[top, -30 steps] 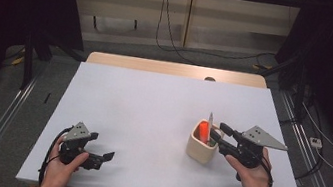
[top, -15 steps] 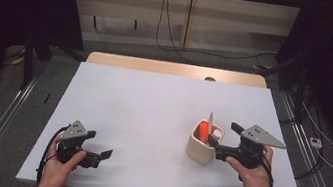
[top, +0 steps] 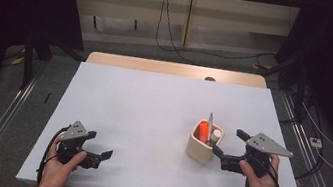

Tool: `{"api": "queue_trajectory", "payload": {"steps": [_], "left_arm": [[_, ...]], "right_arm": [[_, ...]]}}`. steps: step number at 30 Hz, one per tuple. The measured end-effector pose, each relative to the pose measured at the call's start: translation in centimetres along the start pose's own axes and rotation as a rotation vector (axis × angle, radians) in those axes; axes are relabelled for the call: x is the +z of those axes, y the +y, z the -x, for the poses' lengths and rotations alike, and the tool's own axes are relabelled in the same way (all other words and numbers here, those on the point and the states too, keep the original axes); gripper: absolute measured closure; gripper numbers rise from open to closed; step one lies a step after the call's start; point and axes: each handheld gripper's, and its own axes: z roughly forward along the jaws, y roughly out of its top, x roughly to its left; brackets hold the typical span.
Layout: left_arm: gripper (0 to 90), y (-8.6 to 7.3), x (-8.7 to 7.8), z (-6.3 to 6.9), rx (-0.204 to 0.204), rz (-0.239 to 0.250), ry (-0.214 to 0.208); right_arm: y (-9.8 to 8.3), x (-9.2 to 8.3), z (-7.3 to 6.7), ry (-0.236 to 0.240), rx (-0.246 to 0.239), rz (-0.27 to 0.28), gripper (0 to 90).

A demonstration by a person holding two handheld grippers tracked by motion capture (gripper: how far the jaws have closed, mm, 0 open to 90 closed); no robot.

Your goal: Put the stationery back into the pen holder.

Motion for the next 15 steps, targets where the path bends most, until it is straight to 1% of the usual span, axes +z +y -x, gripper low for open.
{"api": "queue_trajectory", "payload": {"steps": [5, 8, 14, 15], "left_arm": [[6.1, 0.0, -0.1, 0.0, -0.001, 0.003, 0.004], [6.1, 0.0, -0.1, 0.0, -0.002, 0.002, 0.006], [6.1, 0.0, -0.1, 0.0, -0.004, 0.008, 0.003], [6.1, 0.0, -0.1, 0.0, 0.003, 0.009, 0.005]], "right_arm": [[-0.6, -0.6, 0.2, -0.008, 0.004, -0.015, 3.9], [-1.1, -0.9, 0.4, -0.02, 0.008, -0.024, 4.0], [-2.2, -1.5, 0.8, -0.033, 0.013, -0.049, 4.6], [-2.4, -1.6, 0.9, -0.037, 0.015, -0.053, 4.6]]}}
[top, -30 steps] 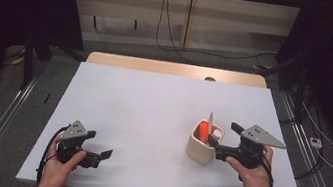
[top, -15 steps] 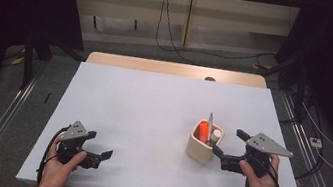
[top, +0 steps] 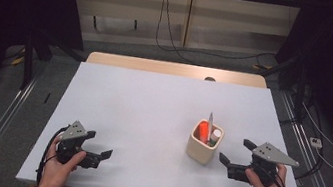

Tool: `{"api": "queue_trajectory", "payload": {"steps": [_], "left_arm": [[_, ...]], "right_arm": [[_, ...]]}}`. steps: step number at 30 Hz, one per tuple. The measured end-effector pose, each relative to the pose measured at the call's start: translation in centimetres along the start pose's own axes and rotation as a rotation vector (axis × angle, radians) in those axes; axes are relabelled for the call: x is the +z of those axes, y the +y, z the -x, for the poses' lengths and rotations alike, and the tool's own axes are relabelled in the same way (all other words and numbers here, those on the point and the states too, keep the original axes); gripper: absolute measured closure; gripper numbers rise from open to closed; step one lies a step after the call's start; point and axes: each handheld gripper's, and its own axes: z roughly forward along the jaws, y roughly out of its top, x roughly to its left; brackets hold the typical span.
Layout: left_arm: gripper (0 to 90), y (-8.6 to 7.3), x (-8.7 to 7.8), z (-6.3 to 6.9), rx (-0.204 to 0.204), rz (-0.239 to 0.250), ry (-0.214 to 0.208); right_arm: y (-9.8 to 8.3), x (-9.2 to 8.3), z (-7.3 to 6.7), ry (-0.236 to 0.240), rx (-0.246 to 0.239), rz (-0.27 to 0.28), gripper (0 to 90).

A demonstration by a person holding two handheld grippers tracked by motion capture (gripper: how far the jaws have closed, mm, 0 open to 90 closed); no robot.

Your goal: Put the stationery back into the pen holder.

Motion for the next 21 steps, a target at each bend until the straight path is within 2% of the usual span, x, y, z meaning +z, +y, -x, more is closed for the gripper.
{"api": "queue_trajectory", "payload": {"steps": [21], "left_arm": [[6.1, 0.1, -0.3, 0.1, 0.0, 0.008, 0.008]], "right_arm": [[-3.5, -1.5, 1.3, -0.075, 0.059, -0.028, 5.5]]}}
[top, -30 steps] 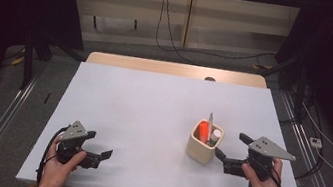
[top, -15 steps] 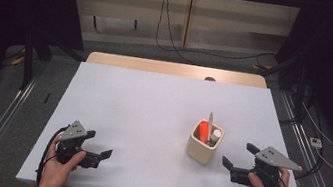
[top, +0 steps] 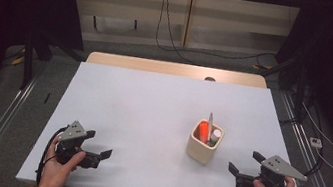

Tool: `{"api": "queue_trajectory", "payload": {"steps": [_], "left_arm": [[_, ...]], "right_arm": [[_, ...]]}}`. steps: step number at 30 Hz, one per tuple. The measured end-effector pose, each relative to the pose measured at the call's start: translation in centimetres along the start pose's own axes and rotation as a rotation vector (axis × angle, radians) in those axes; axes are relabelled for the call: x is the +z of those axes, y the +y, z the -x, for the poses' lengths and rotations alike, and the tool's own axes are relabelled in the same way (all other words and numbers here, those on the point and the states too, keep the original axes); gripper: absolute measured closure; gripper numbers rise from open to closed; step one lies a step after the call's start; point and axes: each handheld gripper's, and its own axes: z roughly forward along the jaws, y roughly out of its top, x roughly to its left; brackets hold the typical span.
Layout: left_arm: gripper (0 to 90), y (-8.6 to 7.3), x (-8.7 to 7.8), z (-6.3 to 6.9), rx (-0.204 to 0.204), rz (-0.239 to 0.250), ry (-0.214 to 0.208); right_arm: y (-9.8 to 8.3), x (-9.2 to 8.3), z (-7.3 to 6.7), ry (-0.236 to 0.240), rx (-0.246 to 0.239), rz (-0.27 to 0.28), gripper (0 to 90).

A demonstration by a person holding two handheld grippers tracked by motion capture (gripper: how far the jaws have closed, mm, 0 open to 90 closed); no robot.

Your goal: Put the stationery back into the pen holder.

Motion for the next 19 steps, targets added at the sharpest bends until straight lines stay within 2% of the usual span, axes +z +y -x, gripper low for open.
{"api": "queue_trajectory", "payload": {"steps": [8, 19], "left_arm": [[6.1, 0.0, -0.2, -0.1, -0.003, 0.012, 0.008], [6.1, 0.0, -0.3, -0.3, -0.014, 0.023, 0.014]], "right_arm": [[-0.9, 0.1, 0.5, -0.046, 0.028, -0.013, 6.4], [-1.1, 0.4, 0.6, -0.053, 0.028, -0.024, 6.5]]}}
